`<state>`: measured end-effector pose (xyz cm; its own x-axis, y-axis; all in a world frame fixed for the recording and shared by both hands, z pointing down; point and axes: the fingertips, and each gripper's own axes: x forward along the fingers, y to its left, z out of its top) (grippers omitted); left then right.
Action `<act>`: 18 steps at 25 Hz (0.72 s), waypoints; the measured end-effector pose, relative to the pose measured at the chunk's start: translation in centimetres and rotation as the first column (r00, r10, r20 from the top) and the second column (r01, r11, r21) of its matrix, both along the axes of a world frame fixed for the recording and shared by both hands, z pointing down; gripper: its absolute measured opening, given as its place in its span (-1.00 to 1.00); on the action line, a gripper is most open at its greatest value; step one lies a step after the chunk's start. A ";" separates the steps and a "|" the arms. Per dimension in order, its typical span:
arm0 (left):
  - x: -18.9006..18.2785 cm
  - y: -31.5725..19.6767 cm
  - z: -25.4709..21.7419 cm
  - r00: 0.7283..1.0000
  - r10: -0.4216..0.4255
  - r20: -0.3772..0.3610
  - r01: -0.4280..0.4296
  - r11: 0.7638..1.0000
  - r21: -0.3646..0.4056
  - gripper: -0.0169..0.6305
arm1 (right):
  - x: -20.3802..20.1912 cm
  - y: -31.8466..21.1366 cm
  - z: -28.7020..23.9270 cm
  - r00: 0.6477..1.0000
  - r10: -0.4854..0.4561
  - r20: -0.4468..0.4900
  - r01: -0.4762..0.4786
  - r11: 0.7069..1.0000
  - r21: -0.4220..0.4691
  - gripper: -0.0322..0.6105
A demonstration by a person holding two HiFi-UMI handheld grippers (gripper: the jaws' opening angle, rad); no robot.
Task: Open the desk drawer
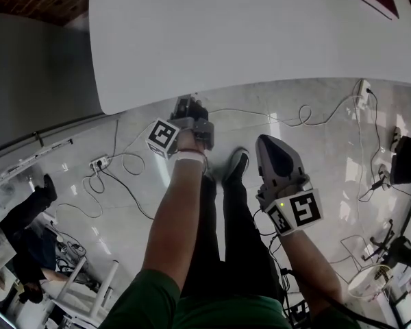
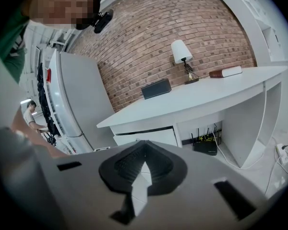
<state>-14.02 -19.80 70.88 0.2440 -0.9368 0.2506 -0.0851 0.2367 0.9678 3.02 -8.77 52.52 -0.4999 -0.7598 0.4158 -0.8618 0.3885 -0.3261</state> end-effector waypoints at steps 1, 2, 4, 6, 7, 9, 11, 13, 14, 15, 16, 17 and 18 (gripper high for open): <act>0.1 0.5 0.0 1.000 -0.007 -0.008 0.007 1.000 -0.002 -0.87 | -0.2 0.0 0.0 1.000 0.000 0.004 0.000 1.000 -0.001 -0.89; 0.2 1.0 0.0 1.000 -0.011 -0.013 0.011 1.000 -0.003 -0.87 | -0.4 0.1 -0.1 1.000 -0.006 0.004 0.006 1.000 -0.001 -0.89; 0.3 2.0 0.0 1.000 -0.013 -0.023 0.013 1.000 -0.009 -0.87 | -0.6 0.2 0.0 1.000 -0.016 0.002 0.016 1.000 -0.004 -0.89; 0.4 3.2 0.1 0.999 -0.011 -0.032 0.011 1.000 -0.020 -0.87 | -0.6 0.4 0.1 1.000 -0.016 0.004 0.016 1.000 -0.007 -0.89; 0.5 3.8 0.1 0.999 -0.009 -0.035 0.008 1.000 -0.026 -0.87 | -0.6 0.4 0.2 1.000 -0.015 0.005 0.015 1.000 -0.008 -0.89; 0.6 4.9 0.1 1.000 0.002 -0.031 -0.004 0.999 -0.042 -0.87 | -0.8 0.4 0.2 1.000 -0.011 0.009 0.012 1.000 -0.010 -0.89; 0.7 6.0 0.0 0.999 0.012 -0.032 -0.014 0.998 -0.054 -0.87 | -1.0 0.3 0.1 1.000 -0.010 0.014 0.011 1.000 -0.007 -0.89; 1.0 6.9 0.0 0.999 0.018 -0.040 -0.020 0.998 -0.061 -0.87 | -1.1 0.2 -0.1 1.000 -0.007 0.021 0.007 1.000 -0.005 -0.89; 1.1 7.3 -0.1 0.999 0.022 -0.045 -0.025 0.998 -0.065 -0.87 | -1.2 0.2 -0.3 1.000 -0.008 0.023 0.008 1.000 -0.003 -0.89; 1.2 7.9 -0.1 0.998 0.025 -0.051 -0.029 0.997 -0.071 -0.87 | -1.3 0.3 -0.4 1.000 -0.011 0.023 0.011 1.000 -0.002 -0.89; 1.3 8.5 0.0 0.998 0.026 -0.058 -0.031 0.997 -0.077 -0.87 | -1.4 0.5 -0.6 1.000 -0.014 0.024 0.014 1.000 -0.003 -0.89; 1.3 9.2 0.1 0.997 0.026 -0.066 -0.031 0.996 -0.083 -0.87 | -1.5 0.6 -0.7 1.000 -0.015 0.025 0.015 1.000 -0.006 -0.89; 1.2 9.7 0.3 0.997 0.027 -0.067 -0.033 0.996 -0.088 -0.87 | -1.6 0.7 -0.8 1.000 -0.016 0.027 0.016 1.000 -0.007 -0.89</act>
